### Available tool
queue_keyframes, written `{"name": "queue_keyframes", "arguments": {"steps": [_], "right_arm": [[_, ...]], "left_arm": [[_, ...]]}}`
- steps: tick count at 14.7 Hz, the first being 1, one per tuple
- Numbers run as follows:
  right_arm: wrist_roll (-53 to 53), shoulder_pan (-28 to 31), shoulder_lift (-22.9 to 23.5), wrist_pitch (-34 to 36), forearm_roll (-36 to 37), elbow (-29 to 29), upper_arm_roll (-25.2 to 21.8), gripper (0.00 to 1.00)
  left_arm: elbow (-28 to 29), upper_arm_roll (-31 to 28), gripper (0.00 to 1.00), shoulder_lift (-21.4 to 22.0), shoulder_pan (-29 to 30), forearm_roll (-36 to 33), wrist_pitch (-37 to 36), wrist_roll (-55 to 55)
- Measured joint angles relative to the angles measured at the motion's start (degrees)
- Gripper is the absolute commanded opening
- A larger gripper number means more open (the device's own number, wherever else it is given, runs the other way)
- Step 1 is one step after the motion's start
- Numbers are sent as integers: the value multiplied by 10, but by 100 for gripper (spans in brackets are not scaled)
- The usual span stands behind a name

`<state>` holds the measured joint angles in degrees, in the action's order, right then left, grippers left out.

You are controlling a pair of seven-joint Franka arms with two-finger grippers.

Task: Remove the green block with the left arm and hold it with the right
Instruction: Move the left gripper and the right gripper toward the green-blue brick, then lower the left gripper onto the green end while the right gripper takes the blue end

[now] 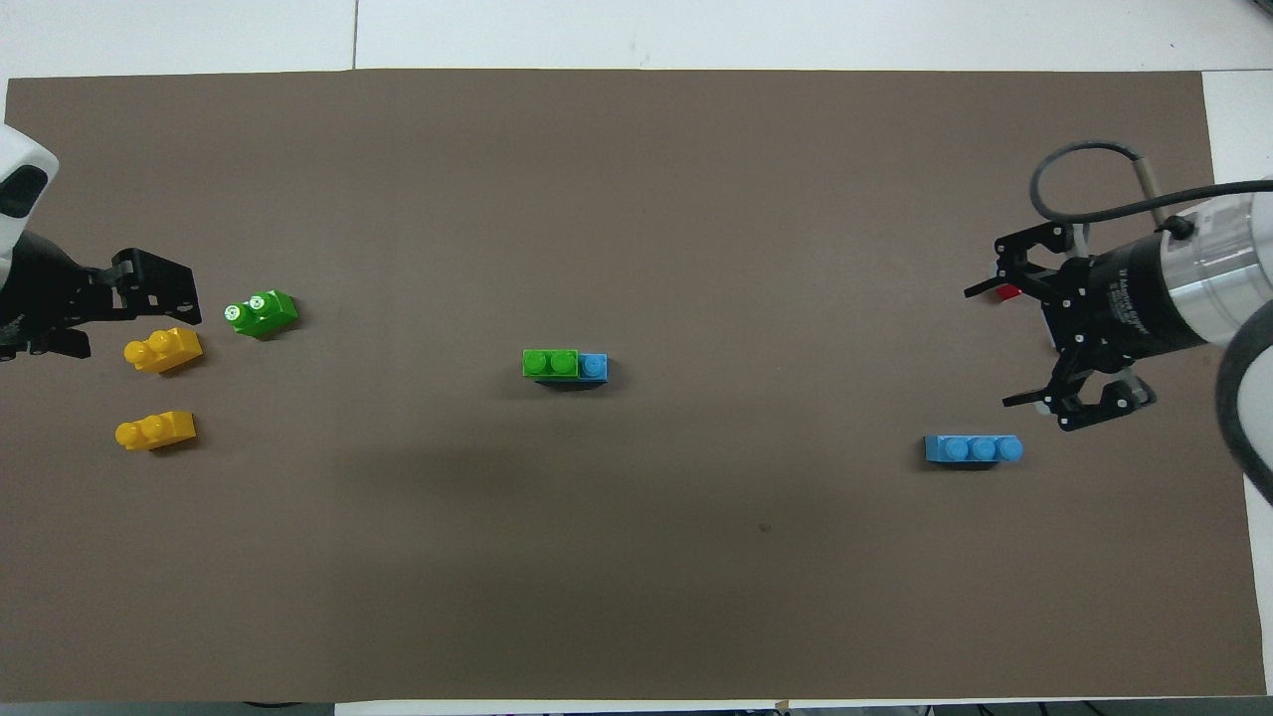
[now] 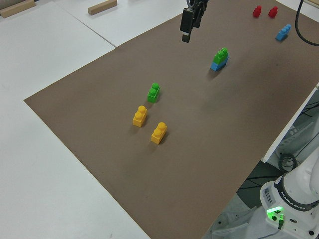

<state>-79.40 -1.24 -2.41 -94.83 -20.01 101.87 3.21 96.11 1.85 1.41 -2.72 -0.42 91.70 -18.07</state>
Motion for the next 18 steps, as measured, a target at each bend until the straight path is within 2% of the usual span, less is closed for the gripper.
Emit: {"name": "queue_keyframes", "arguments": {"steps": [3,6,9,12,16,18], "right_arm": [[-85,-37,13,-52,-42,25,0,100],[-105,-67,41,-101,-59,31,0,100],[-113,-102,72,-153,-66,34,1,100],[-113,-128,95,-223,-109,53,1,100],[-124,-183,123,-347,-150,99,1,100],[-127,-203,136,-388,-168,111,1,100]], "left_arm": [[10,2,100,4,0,12,2,-55],[25,5,100,11,-24,20,12,-136],[60,7,100,18,-62,21,48,-283],[102,9,100,20,-100,40,90,-457],[155,9,100,16,-159,51,185,-685],[173,10,100,-1,-185,51,240,-783]]}}
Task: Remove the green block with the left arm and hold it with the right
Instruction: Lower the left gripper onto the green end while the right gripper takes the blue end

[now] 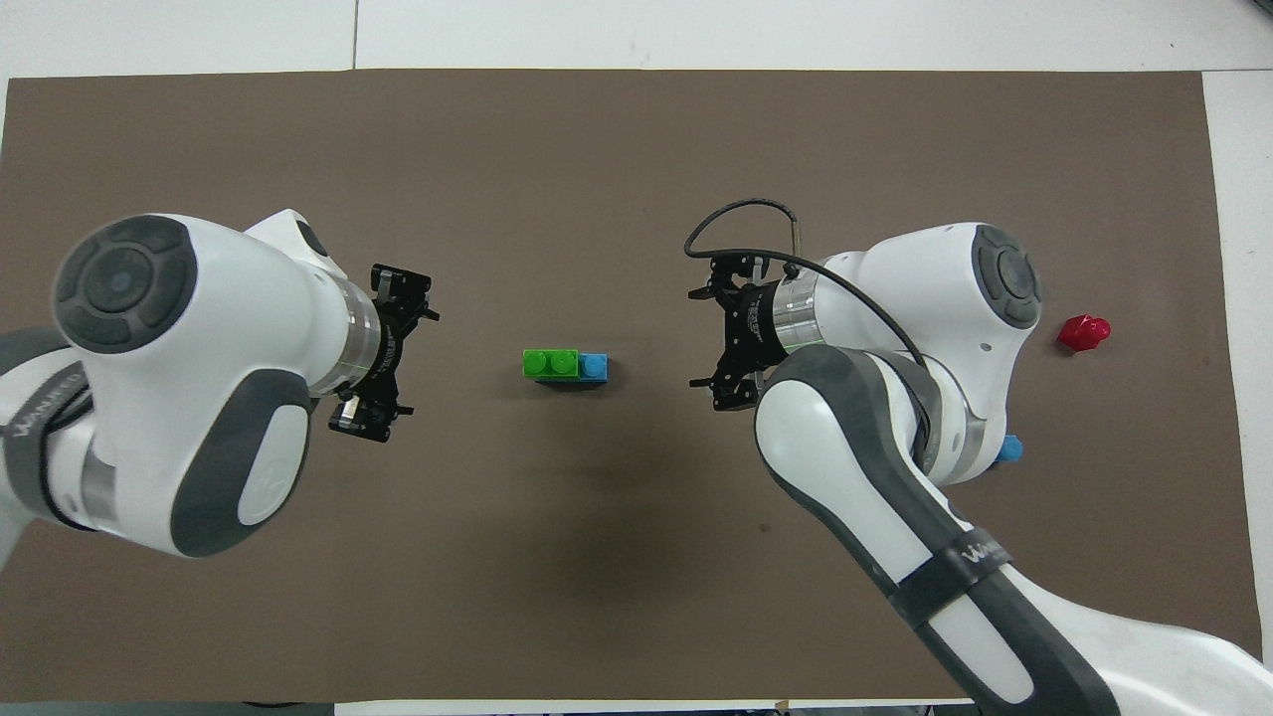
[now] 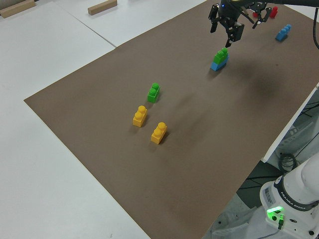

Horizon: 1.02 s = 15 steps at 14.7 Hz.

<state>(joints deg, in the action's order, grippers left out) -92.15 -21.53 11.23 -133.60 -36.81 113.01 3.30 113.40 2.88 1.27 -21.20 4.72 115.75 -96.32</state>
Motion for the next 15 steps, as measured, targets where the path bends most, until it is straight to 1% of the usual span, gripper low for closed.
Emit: {"name": "queue_keyframes", "arguments": {"steps": [3,6,10,15], "right_arm": [[-11,-23,12,-46,-3,15,0,100],[-20,-43,25,-82,-10,26,0,100],[-20,-75,55,-134,-22,27,0,100],[-20,-106,90,-173,-22,26,0,100]], "left_arm": [[4,0,100,-30,-13,0,45,-62],[9,0,100,-47,-19,0,81,-108],[17,-1,100,-68,-32,0,102,-150],[21,-1,100,-94,-49,0,124,-183]]}}
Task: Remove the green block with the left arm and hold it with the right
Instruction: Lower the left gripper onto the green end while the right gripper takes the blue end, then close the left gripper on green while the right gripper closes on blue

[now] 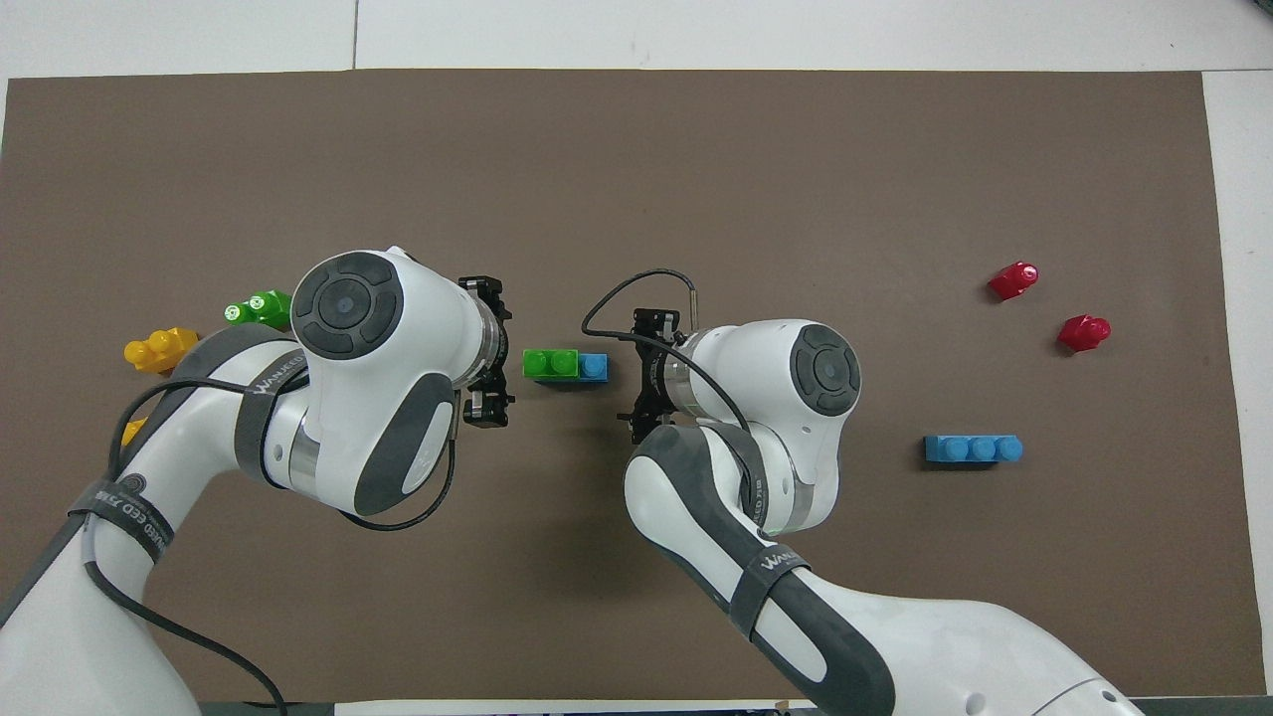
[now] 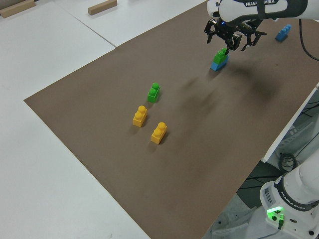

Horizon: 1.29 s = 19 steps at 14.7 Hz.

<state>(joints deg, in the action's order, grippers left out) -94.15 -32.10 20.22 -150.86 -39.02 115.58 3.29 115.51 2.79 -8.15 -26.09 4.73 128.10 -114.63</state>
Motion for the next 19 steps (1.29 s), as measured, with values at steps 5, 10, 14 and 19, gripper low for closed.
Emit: {"name": "queue_keyframes", "arguments": {"steps": [5,10,14,19], "right_arm": [[0,-22,12,-20,0,-3,0,100],[0,-24,28,-34,0,-11,-1,100],[0,-24,40,-46,0,-19,-2,100],[0,-23,49,-46,0,-32,-2,100]], "left_arm": [[10,0,100,-18,-11,0,35,-28],[11,-1,100,-52,-30,0,62,-53],[10,-2,100,-54,-30,0,64,-54],[10,-2,98,-54,-30,0,67,-55]]}}
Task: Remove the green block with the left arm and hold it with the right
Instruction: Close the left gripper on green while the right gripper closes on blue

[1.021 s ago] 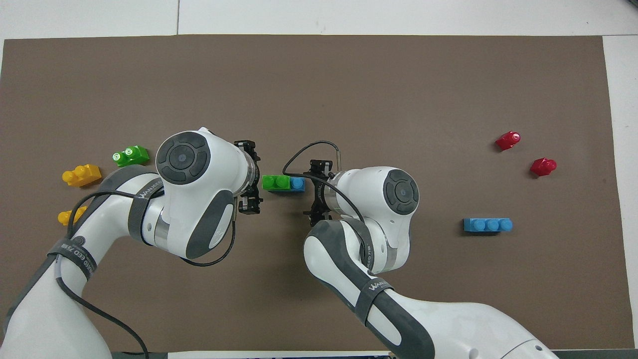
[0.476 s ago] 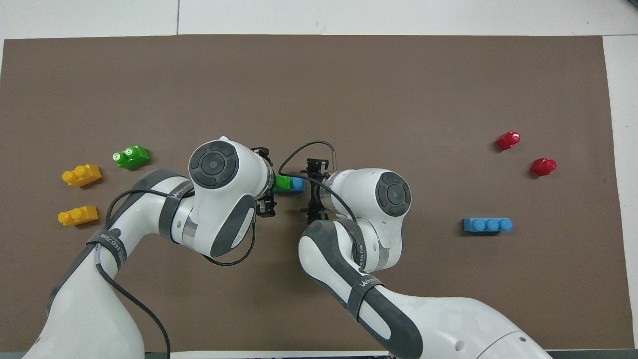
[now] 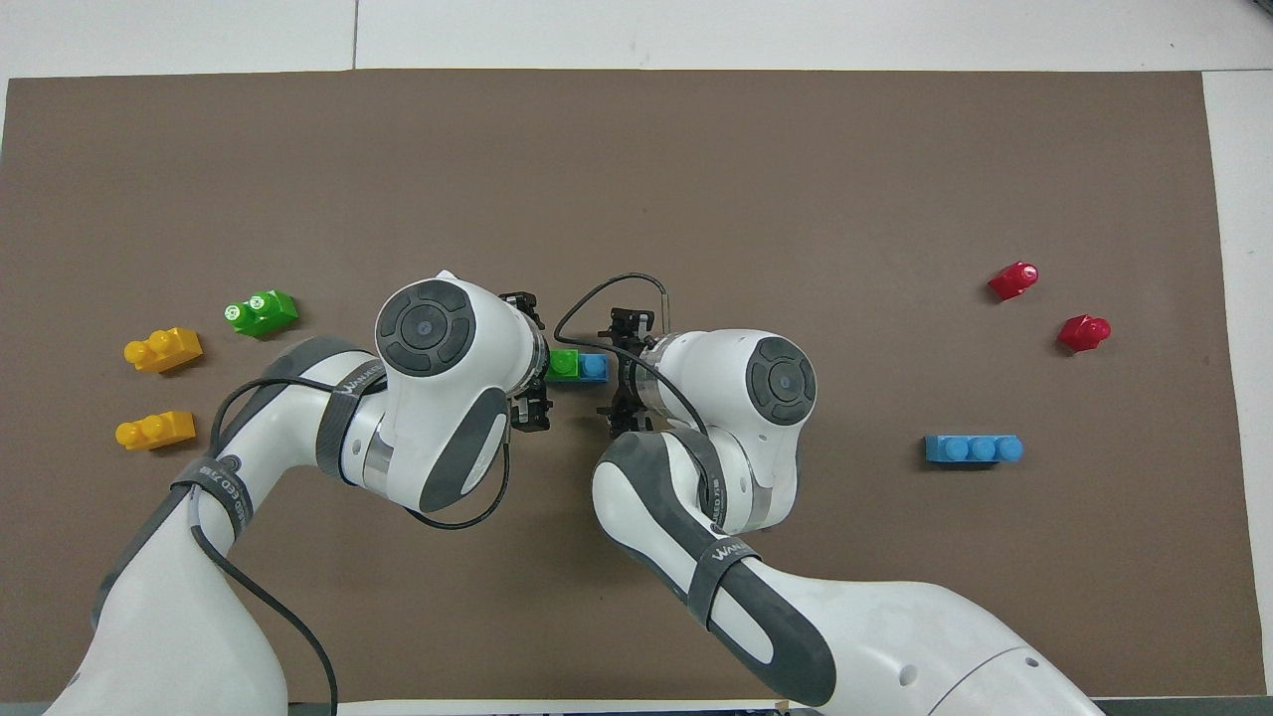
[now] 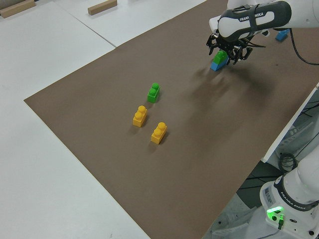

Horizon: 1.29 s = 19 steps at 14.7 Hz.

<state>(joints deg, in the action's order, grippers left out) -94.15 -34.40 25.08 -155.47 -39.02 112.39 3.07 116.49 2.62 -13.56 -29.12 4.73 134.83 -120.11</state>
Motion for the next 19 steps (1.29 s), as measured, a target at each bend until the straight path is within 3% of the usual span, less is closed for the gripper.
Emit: {"name": "queue_keyframes", "arguments": {"steps": [1,3,7,10,11,13,17,19], "right_arm": [[0,0,2,0,0,-2,0,100],[0,1,6,-3,0,-4,0,100],[0,1,9,-5,0,-11,-1,100],[0,1,10,-5,0,-13,-1,88],[0,1,10,-5,0,-13,-1,81],[0,1,11,-5,0,-13,-1,62],[0,1,11,-6,0,-13,-1,6],[0,1,11,-6,0,-14,-1,0]], "left_arm": [[0,0,92,0,0,0,1,0],[0,0,69,0,-2,0,1,0],[0,0,60,0,-4,0,2,-1],[0,0,39,0,-4,0,2,-1],[0,0,34,0,-4,0,2,-1],[0,0,33,0,-4,0,2,-1],[0,0,33,0,-4,0,2,-1],[-1,0,33,1,-4,0,2,-1]]}}
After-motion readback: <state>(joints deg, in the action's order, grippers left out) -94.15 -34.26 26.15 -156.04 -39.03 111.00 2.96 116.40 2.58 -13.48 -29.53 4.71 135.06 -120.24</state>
